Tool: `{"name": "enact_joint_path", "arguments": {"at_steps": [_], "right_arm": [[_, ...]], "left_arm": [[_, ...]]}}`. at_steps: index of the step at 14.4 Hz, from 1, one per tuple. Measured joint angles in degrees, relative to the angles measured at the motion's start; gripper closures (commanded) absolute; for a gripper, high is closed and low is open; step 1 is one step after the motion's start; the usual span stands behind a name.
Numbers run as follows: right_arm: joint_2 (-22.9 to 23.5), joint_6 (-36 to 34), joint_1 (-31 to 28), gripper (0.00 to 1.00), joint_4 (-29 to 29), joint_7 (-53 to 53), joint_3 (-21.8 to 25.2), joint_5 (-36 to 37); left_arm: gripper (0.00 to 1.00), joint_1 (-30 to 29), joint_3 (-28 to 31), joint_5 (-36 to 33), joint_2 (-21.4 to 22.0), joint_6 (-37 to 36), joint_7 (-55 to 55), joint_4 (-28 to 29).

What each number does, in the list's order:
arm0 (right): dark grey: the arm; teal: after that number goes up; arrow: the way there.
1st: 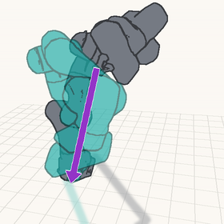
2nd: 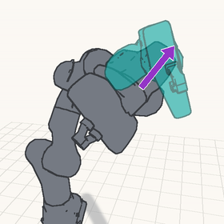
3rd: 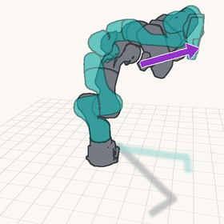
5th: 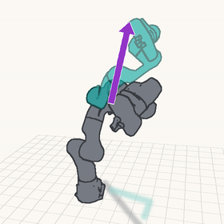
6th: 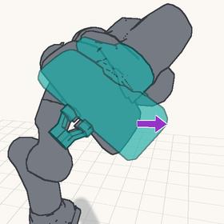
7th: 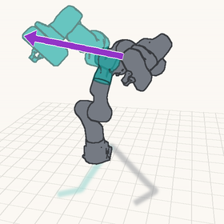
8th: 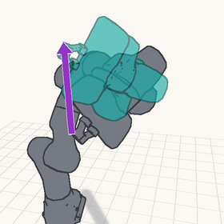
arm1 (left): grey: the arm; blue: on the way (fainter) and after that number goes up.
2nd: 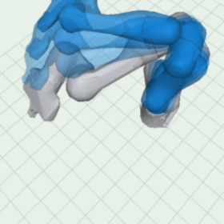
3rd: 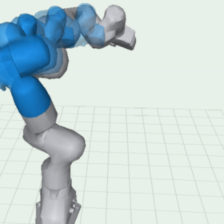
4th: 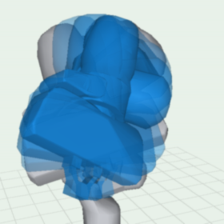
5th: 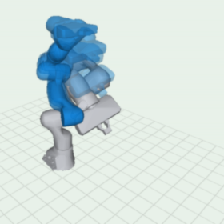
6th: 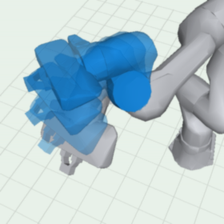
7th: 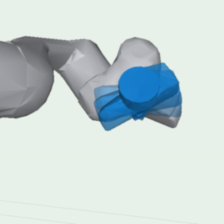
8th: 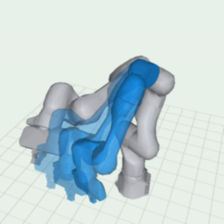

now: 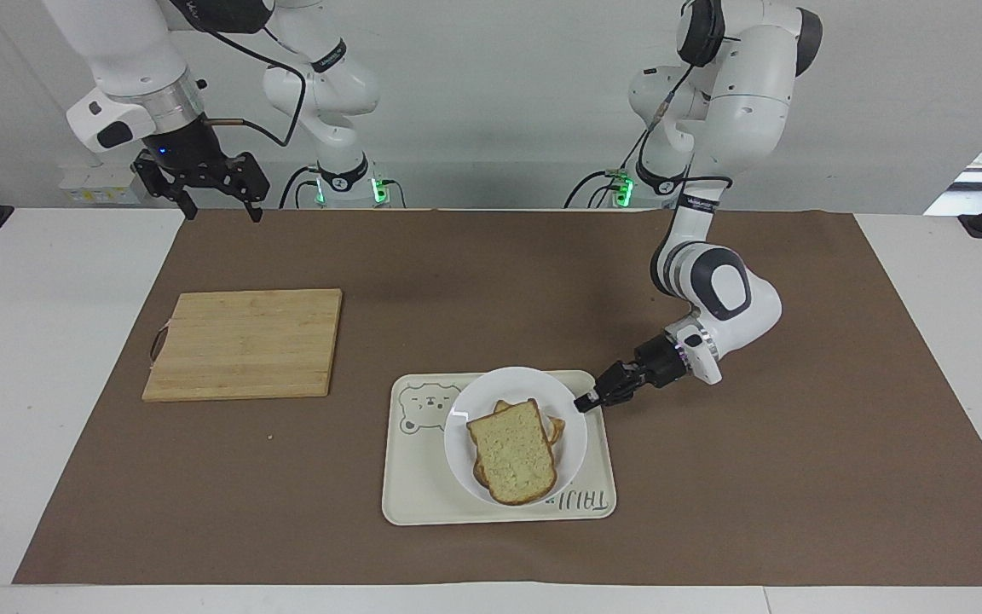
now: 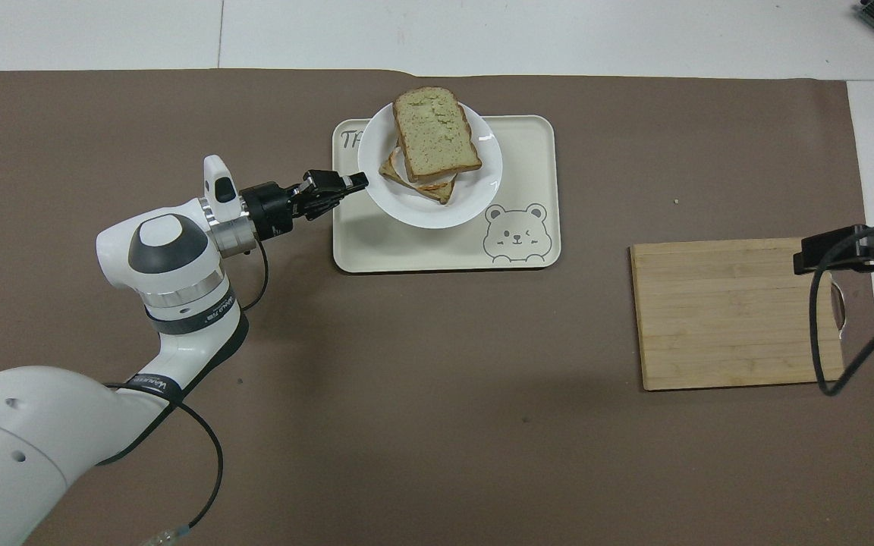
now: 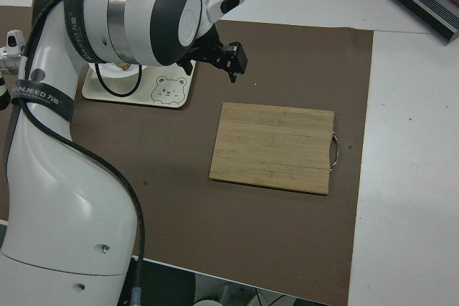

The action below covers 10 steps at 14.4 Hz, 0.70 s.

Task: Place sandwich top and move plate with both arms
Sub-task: 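Slide the white plate with the left gripper onto the bear tray, then open the left gripper to release the plate rim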

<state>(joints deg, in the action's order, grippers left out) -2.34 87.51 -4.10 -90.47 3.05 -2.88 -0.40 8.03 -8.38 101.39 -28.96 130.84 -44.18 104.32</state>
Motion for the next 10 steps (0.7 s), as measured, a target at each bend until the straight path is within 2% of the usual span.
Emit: {"name": "enact_joint_path", "arguments": {"at_steps": [4, 5, 9, 10], "right_arm": [[0.0, 0.0, 0.0, 0.0, 0.0, 0.0, 0.0, 0.0], [0.0, 0.0, 0.0, 0.0, 0.0, 0.0, 0.0, 0.0], [0.0, 0.0, 0.0, 0.0, 0.0, 0.0, 0.0, 0.0], [0.0, 0.0, 0.0, 0.0, 0.0, 0.0, 0.0, 0.0]], "left_arm": [[0.99, 0.9, -0.1, -2.4, -1.0, 2.1, -0.1, -0.7], [0.9, 1.4, -0.1, -2.8, -1.1, 3.1, -0.1, -0.5], [0.16, 2.5, 0.0, -5.7, -1.2, 5.8, 0.0, -0.5], [0.07, 2.5, 0.1, -6.4, -1.2, 5.9, 0.0, -0.5]]}}
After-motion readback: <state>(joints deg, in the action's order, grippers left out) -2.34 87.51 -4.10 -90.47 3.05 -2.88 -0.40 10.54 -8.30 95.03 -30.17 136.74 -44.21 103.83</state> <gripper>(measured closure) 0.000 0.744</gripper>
